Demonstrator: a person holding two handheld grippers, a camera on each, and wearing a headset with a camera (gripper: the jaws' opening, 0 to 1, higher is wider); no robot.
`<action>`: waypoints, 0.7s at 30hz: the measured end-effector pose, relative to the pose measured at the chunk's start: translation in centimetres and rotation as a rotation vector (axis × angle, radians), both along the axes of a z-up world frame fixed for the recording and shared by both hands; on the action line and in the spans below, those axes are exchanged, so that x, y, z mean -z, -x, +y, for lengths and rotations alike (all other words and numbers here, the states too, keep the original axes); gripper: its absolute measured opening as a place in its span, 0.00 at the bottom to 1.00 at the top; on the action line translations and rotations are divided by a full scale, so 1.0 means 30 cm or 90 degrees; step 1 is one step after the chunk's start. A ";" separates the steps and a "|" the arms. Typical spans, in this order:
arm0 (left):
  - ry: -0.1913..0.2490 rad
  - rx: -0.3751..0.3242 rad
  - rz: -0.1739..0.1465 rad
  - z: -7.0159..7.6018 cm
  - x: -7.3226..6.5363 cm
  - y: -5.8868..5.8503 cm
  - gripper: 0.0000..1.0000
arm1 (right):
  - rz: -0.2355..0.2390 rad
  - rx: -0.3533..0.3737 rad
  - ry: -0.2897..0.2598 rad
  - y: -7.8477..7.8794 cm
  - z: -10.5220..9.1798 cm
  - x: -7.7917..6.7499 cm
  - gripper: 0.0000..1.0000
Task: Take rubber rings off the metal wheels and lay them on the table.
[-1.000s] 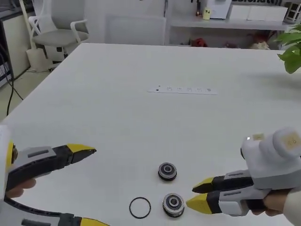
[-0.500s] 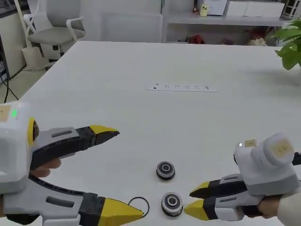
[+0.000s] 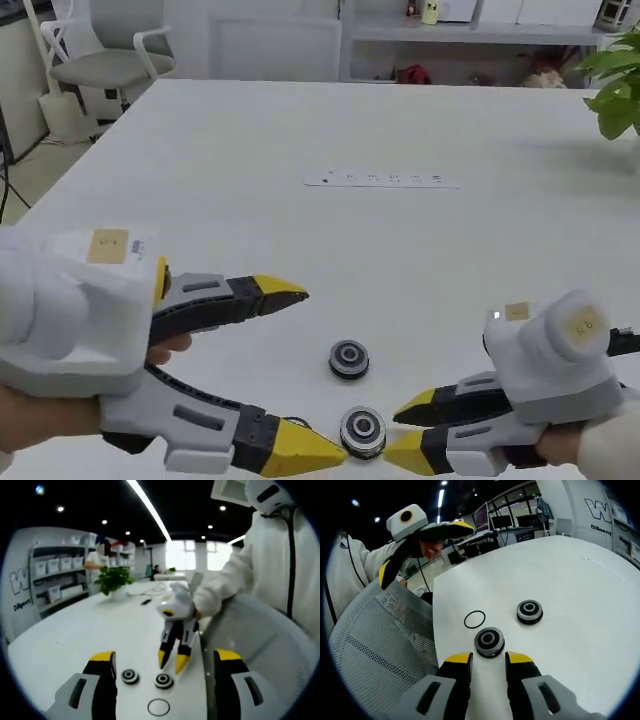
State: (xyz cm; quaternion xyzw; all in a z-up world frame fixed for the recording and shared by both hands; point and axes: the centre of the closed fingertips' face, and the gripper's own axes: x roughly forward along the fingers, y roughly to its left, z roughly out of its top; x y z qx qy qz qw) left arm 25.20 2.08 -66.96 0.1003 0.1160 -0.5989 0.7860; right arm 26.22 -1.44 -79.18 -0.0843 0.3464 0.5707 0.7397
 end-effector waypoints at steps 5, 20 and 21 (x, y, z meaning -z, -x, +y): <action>0.009 0.006 0.005 -0.039 0.036 -0.021 0.78 | -0.001 -0.001 -0.002 0.000 0.002 0.002 0.24; -0.022 0.012 0.013 -0.084 0.194 -0.034 0.66 | -0.017 -0.016 -0.005 -0.001 0.014 0.019 0.23; -0.027 0.012 0.014 -0.085 0.203 -0.034 0.64 | -0.018 -0.017 -0.005 -0.001 0.015 0.020 0.23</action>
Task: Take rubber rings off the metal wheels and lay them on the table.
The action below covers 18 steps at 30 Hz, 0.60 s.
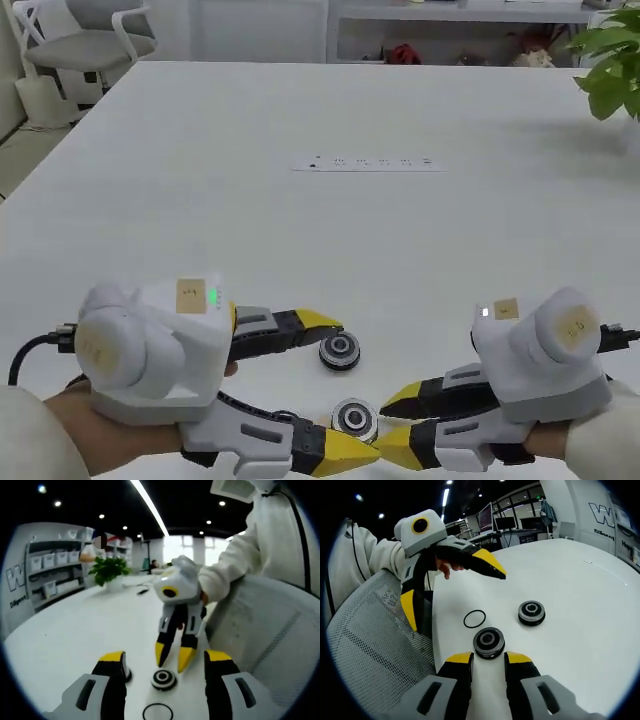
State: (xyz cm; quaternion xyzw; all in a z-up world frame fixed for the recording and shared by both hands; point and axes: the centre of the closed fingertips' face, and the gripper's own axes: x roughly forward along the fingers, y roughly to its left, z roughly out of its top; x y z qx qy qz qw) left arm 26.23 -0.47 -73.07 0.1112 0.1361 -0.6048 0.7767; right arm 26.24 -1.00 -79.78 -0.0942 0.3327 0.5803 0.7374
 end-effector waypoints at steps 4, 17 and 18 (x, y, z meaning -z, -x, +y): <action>0.003 -0.002 0.010 -0.006 0.022 0.001 0.57 | -0.002 -0.005 0.000 0.003 0.004 0.002 0.23; -0.031 -0.020 0.030 0.002 0.117 -0.027 0.34 | -0.020 -0.021 0.005 0.003 0.010 0.012 0.22; -0.040 -0.022 0.031 0.003 0.129 -0.028 0.33 | -0.021 -0.020 0.006 0.001 0.009 0.013 0.22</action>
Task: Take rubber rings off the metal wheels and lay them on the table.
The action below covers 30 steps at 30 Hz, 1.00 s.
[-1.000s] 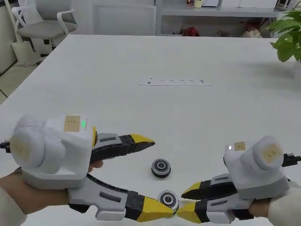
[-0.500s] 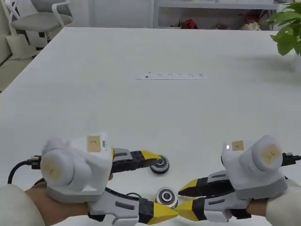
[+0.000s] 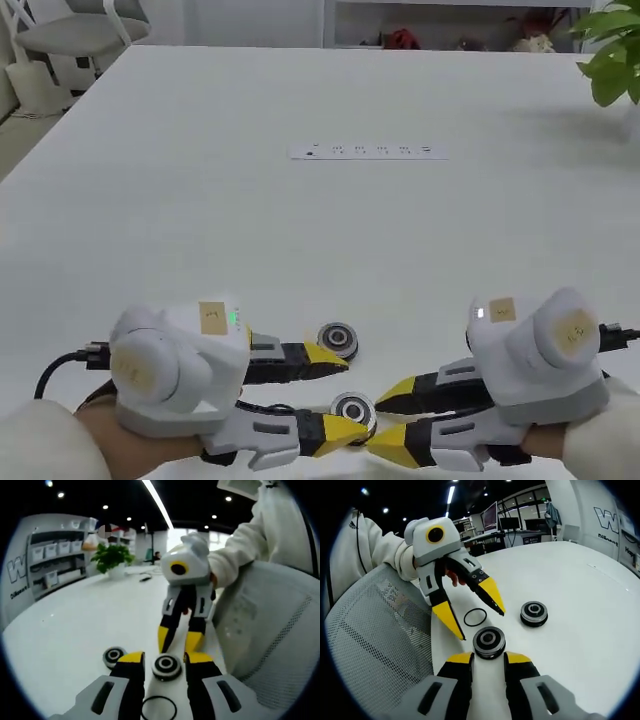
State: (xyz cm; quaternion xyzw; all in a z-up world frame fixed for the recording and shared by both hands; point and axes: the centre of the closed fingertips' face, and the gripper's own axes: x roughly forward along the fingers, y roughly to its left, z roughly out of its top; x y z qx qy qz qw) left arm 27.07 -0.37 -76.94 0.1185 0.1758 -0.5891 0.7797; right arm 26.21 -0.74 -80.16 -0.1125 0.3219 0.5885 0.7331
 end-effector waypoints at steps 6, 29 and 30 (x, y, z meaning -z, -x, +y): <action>-0.010 -0.002 0.002 -0.001 0.024 -0.003 0.27 | -0.009 -0.004 0.000 -0.005 0.001 0.005 0.21; -0.023 0.006 -0.007 -0.010 0.063 0.006 0.16 | -0.038 -0.020 0.009 -0.009 0.001 0.016 0.14; -0.024 0.009 -0.009 -0.011 0.063 0.010 0.15 | -0.040 -0.020 0.012 -0.010 -0.001 0.018 0.14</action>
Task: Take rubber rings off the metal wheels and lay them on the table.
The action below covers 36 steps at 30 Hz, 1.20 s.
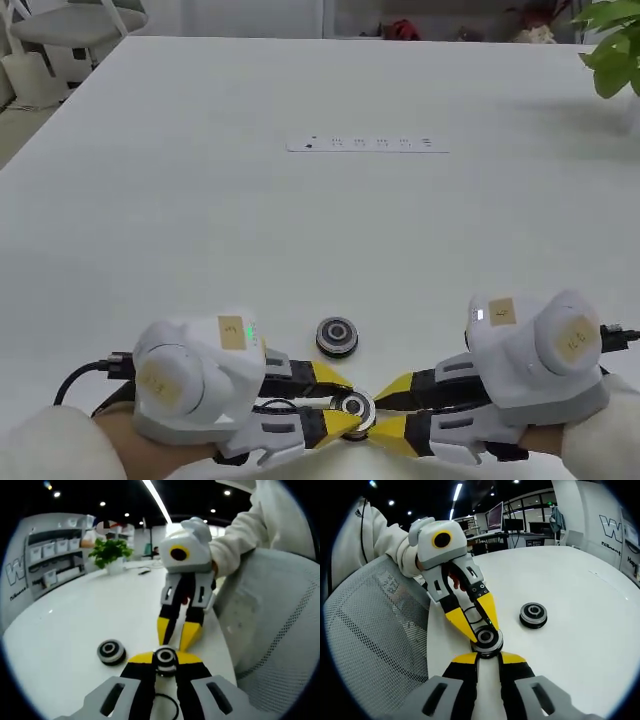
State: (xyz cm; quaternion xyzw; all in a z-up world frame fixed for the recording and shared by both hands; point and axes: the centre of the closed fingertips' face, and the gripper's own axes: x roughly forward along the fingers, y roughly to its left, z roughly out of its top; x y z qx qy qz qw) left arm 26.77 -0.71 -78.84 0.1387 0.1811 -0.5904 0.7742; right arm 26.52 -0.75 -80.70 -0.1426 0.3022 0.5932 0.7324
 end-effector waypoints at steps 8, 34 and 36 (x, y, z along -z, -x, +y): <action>0.008 -0.009 0.000 0.000 -0.003 0.000 0.15 | -0.004 -0.003 0.006 0.000 -0.005 0.002 0.10; 0.015 -0.001 -0.004 0.002 -0.003 0.001 0.14 | 0.052 0.051 0.005 -0.014 -0.017 0.003 0.01; 0.015 0.000 -0.004 0.003 -0.004 0.002 0.14 | 0.059 0.056 0.003 -0.014 -0.018 0.001 0.00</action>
